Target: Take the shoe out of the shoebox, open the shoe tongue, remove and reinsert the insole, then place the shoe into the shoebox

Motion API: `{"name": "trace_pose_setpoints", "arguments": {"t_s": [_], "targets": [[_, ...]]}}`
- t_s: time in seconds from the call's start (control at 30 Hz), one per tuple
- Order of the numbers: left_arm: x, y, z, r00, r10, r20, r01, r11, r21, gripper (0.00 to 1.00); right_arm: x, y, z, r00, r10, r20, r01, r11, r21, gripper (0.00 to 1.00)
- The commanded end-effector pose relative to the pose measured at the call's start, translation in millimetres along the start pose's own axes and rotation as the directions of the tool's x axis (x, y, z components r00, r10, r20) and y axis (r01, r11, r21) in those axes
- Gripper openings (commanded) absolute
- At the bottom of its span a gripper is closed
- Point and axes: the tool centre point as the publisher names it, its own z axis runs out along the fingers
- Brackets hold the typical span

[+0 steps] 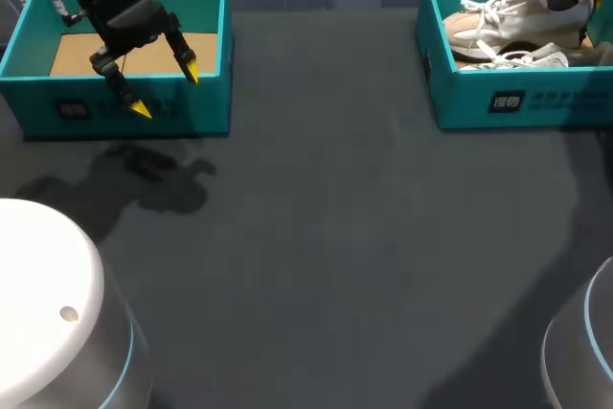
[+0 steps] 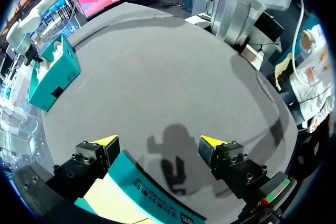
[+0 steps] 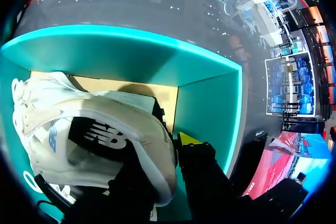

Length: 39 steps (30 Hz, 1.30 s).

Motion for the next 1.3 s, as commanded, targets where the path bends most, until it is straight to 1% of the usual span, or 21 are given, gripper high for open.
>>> {"name": "trace_pose_setpoints", "arguments": {"t_s": [0.03, 0.43, 0.63, 0.73, 0.77, 0.97, 1.03, 1.07, 1.2, 1.23, 1.3], "targets": [[0.8, -0.3, -0.3, 1.000, 0.000, 0.000, 0.000, 1.000, -0.002, 1.00, 1.3, 8.6, 8.4, 1.000, -0.005, -0.004, 0.005, 1.000, 0.014, 0.00], [0.8, -0.3, -0.3, 1.000, 0.000, 0.000, 0.000, 1.000, -0.002, 1.00, 7.2, 9.7, 16.0, 1.000, -0.016, 0.000, 0.016, 0.999, 0.029, 0.00], [0.8, -0.3, -0.3, 1.000, 0.000, 0.000, 0.000, 1.000, -0.002, 1.00, 11.1, 7.7, 24.0, 1.000, -0.018, -0.015, 0.019, 0.998, 0.056, 0.00], [0.8, -0.3, -0.3, 1.000, 0.000, 0.000, 0.000, 1.000, -0.002, 1.00, 12.0, 6.4, 27.0, 1.000, -0.016, -0.026, 0.018, 0.998, 0.066, 0.16], [0.8, -0.3, -0.3, 1.000, 0.000, 0.000, 0.000, 1.000, -0.002, 1.00, 12.1, 5.9, 27.8, 0.999, -0.016, -0.028, 0.018, 0.997, 0.069, 0.20], [0.8, -0.3, -0.3, 1.000, 0.000, 0.000, 0.000, 1.000, -0.002, 1.00, 12.2, 4.5, 30.6, 0.999, -0.017, -0.041, 0.020, 0.997, 0.076, 0.24], [0.8, -0.3, -0.3, 1.000, 0.000, 0.000, 0.000, 1.000, -0.002, 1.00, 12.3, 4.5, 30.9, 0.999, -0.016, -0.046, 0.019, 0.997, 0.077, 0.27], [0.8, -0.3, -0.3, 1.000, 0.000, 0.000, 0.000, 1.000, -0.002, 1.00, 12.3, 4.6, 30.9, 0.999, -0.016, -0.047, 0.019, 0.997, 0.077, 0.32], [0.8, -0.3, -0.3, 1.000, 0.000, 0.000, 0.000, 1.000, -0.002, 1.00, 14.4, 4.9, 29.0, 0.998, -0.017, -0.052, 0.022, 0.997, 0.079, 0.40], [0.8, -0.3, -0.3, 1.000, 0.000, 0.000, 0.000, 1.000, -0.002, 1.00, 14.8, 4.8, 28.3, 0.998, -0.018, -0.053, 0.022, 0.996, 0.081, 0.44], [0.8, -0.3, -0.3, 1.000, 0.000, 0.000, 0.000, 1.000, -0.002, 1.00, 14.9, 4.2, 26.7, 0.998, -0.019, -0.055, 0.023, 0.996, 0.083, 0.50]]}}
